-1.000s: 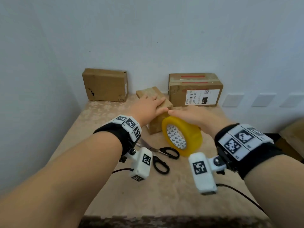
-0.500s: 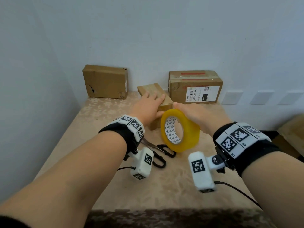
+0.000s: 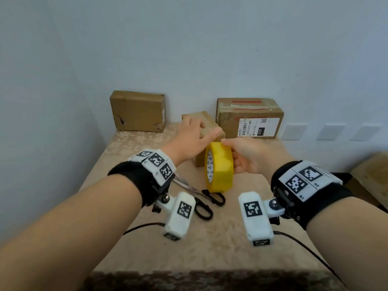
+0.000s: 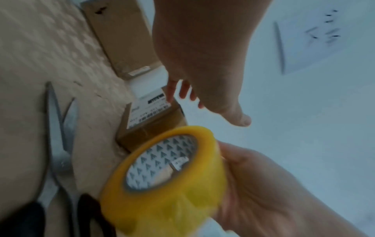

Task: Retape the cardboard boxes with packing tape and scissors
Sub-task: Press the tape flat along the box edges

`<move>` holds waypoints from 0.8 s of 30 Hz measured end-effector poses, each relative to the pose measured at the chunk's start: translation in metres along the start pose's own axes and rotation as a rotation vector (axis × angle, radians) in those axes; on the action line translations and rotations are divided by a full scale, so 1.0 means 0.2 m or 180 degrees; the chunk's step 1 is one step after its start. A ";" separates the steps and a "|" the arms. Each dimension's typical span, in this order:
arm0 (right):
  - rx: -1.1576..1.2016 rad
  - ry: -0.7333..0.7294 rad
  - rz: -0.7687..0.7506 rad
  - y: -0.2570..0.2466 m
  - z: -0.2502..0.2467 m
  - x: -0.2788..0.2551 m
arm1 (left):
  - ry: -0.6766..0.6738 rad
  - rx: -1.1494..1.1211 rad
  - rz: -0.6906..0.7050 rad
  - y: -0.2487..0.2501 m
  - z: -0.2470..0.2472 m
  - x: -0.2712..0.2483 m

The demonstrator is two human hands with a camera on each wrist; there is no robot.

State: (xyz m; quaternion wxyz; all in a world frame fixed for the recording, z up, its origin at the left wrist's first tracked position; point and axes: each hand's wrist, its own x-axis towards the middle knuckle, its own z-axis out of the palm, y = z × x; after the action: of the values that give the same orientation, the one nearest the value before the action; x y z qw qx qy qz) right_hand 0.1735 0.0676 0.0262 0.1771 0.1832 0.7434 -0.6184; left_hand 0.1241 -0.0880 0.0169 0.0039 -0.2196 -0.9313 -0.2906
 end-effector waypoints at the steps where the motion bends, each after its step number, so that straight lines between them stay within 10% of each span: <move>1: 0.0095 -0.0008 -0.0052 0.00 0.02 0.00 | -0.0130 -0.0240 -0.0102 0.02 0.01 -0.03; 7: 0.0967 -0.0104 -0.0087 0.02 0.15 -0.06 | -0.0451 -0.0812 -0.0329 0.05 0.04 -0.17; 12: -0.2123 0.1247 -0.1498 -0.02 0.11 -0.04 | -0.0308 -0.0986 -0.0340 -0.02 -0.15 -0.24; 15: -0.2967 0.1039 -0.2253 -0.07 0.15 0.02 | -0.0371 -0.0778 -0.0346 -0.12 -0.24 -0.26; 24: -0.4247 0.0480 -0.2024 -0.19 0.41 0.30 | -0.0472 -0.0207 -0.0219 -0.37 -0.41 -0.23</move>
State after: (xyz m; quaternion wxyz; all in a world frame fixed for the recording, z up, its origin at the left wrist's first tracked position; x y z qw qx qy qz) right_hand 0.1059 -0.0159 0.0163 0.0116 -0.1454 0.9884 -0.0426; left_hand 0.1258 -0.2062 0.0378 -0.0822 -0.2084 -0.9261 -0.3037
